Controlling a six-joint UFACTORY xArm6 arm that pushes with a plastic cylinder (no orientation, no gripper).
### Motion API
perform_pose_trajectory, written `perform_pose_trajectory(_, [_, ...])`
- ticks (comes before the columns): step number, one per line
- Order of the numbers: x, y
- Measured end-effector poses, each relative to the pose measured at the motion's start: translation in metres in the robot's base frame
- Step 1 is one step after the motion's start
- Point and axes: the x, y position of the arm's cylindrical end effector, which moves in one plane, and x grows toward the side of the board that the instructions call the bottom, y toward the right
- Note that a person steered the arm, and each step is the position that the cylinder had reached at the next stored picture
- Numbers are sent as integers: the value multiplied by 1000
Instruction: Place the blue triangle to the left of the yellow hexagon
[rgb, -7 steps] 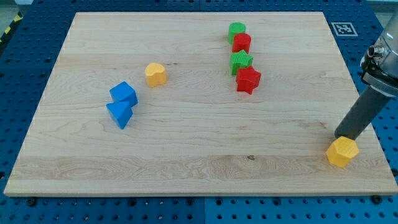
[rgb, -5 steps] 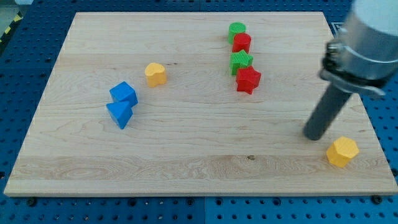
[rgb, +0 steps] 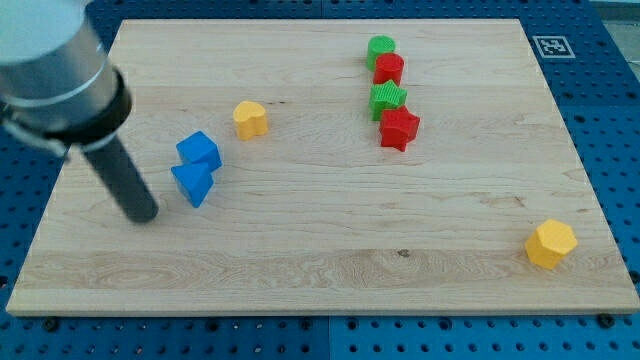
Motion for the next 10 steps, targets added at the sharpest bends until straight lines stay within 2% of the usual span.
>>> perform_pose_trajectory(2, [-25,29])
perform_pose_trajectory(3, [-26,62])
perform_pose_trajectory(8, [71,275])
perform_pose_trajectory(10, [114,278])
